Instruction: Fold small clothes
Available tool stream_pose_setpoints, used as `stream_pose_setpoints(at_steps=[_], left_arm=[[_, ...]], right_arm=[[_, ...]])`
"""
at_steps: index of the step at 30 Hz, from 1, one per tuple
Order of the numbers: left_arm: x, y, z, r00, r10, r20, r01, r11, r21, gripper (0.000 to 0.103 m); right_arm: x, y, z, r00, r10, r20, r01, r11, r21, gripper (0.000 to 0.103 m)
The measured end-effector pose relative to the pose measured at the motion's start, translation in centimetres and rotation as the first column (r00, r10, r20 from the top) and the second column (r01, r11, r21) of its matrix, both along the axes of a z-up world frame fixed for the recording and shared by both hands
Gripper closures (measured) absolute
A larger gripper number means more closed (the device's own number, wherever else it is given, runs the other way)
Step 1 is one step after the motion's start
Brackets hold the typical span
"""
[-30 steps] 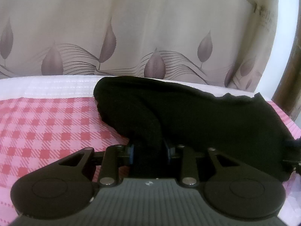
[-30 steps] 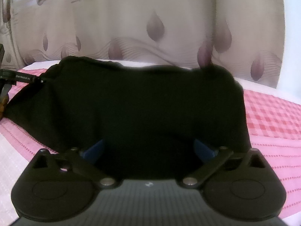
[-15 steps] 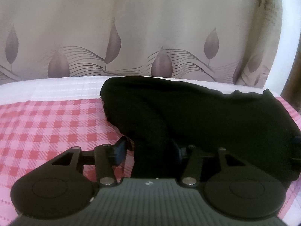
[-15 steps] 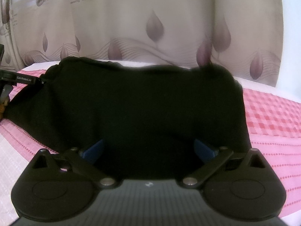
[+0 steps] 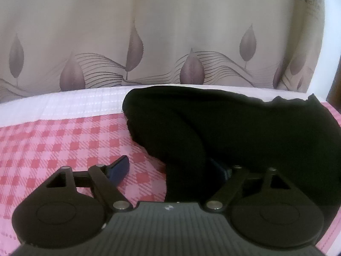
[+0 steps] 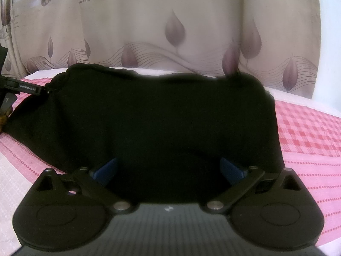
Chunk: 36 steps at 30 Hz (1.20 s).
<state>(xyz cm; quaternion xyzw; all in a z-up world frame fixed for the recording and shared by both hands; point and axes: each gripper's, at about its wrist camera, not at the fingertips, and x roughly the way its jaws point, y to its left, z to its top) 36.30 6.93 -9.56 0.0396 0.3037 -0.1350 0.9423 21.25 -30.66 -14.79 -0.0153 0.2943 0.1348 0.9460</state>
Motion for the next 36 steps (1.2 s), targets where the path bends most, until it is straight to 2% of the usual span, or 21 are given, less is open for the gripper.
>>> stream_pose_setpoints(at_steps=[1,3,5,7,9,12,14,16,20,22,24,25,26,28,29,31,32,34,36], left_arm=[[-0.1,-0.2,0.0,1.000,-0.011,0.006,0.011,1.000,0.002,0.032],[-0.5,-0.9,0.2,0.999,-0.048,0.025,0.047,0.999,0.019,0.057],[-1.0,-2.1,0.4,0.997,-0.063,0.043,0.060,0.996,0.059,0.070],[-1.3,-3.1,0.5,0.996,-0.064,0.058,0.058,0.994,0.097,0.075],[-1.2,-3.2,0.5,0.997,-0.058,0.054,0.053,0.994,0.091,0.076],[-0.7,-2.1,0.8,0.999,-0.043,0.018,0.043,0.999,0.013,0.076],[-0.1,-0.6,1.0,0.999,-0.039,-0.029,0.036,0.995,-0.093,0.076],[0.7,1.3,0.9,0.994,-0.060,-0.091,0.039,0.975,-0.219,0.076],[2.0,4.1,0.5,0.982,-0.089,-0.167,0.022,0.929,-0.370,0.063],[2.6,4.7,0.5,0.977,-0.107,-0.184,0.024,0.914,-0.405,0.058],[3.3,4.8,0.5,0.965,-0.174,-0.198,0.065,0.885,-0.461,0.029],[3.7,4.7,0.5,0.957,-0.203,-0.206,0.079,0.869,-0.489,0.023],[4.1,4.5,0.5,0.951,-0.222,-0.216,0.085,0.858,-0.507,0.019],[4.8,3.6,0.6,0.951,-0.223,-0.213,0.093,0.866,-0.492,0.019],[4.9,3.2,0.7,0.955,-0.213,-0.207,0.090,0.872,-0.482,0.022],[4.9,2.5,0.7,0.965,-0.166,-0.204,0.062,0.897,-0.438,0.048],[5.0,2.4,0.6,0.966,-0.150,-0.208,0.051,0.907,-0.419,0.064],[4.6,2.9,0.6,0.968,-0.125,-0.216,0.015,0.893,-0.449,0.068],[3.8,2.4,1.1,0.975,-0.096,-0.203,0.000,0.903,-0.429,0.071]], right_arm=[[0.0,0.0,0.0,1.000,0.000,0.000,0.000,1.000,0.000,0.000],[0.0,0.0,0.0,1.000,-0.001,0.000,0.001,1.000,0.000,0.000],[0.0,0.0,0.0,1.000,-0.001,0.000,0.001,1.000,0.000,0.000],[0.0,0.1,0.0,1.000,-0.001,0.001,0.001,1.000,-0.001,0.000],[-0.1,0.1,0.0,1.000,-0.002,0.001,0.002,1.000,-0.001,0.000],[0.0,0.0,0.0,1.000,-0.001,0.002,0.001,1.000,-0.002,0.000],[0.0,0.1,0.0,1.000,-0.001,0.001,0.001,1.000,-0.002,0.000],[-0.1,0.1,0.0,1.000,-0.002,0.002,0.002,1.000,-0.002,0.000],[-0.1,0.1,0.1,1.000,-0.003,0.003,0.003,1.000,-0.001,0.000],[-0.1,0.1,0.1,1.000,-0.003,0.003,0.003,1.000,-0.001,0.000],[-0.1,0.2,0.1,1.000,-0.004,0.003,0.004,1.000,-0.001,0.000],[-0.1,0.2,0.1,1.000,-0.004,0.003,0.004,1.000,-0.001,0.000],[-0.1,0.2,0.1,1.000,-0.004,0.004,0.004,1.000,-0.002,0.000],[-0.1,0.2,0.1,1.000,-0.005,0.005,0.005,1.000,-0.003,0.000],[-0.1,0.2,0.1,1.000,-0.004,0.005,0.004,1.000,-0.003,0.000],[-0.1,0.2,0.1,1.000,-0.005,0.005,0.005,1.000,-0.002,0.000],[-0.1,0.2,0.1,1.000,-0.005,0.005,0.005,1.000,-0.002,0.000],[-0.2,0.1,0.2,1.000,-0.005,0.009,0.005,1.000,0.003,0.000],[-0.3,-0.2,0.3,1.000,-0.009,0.018,0.009,1.000,0.024,0.000]])
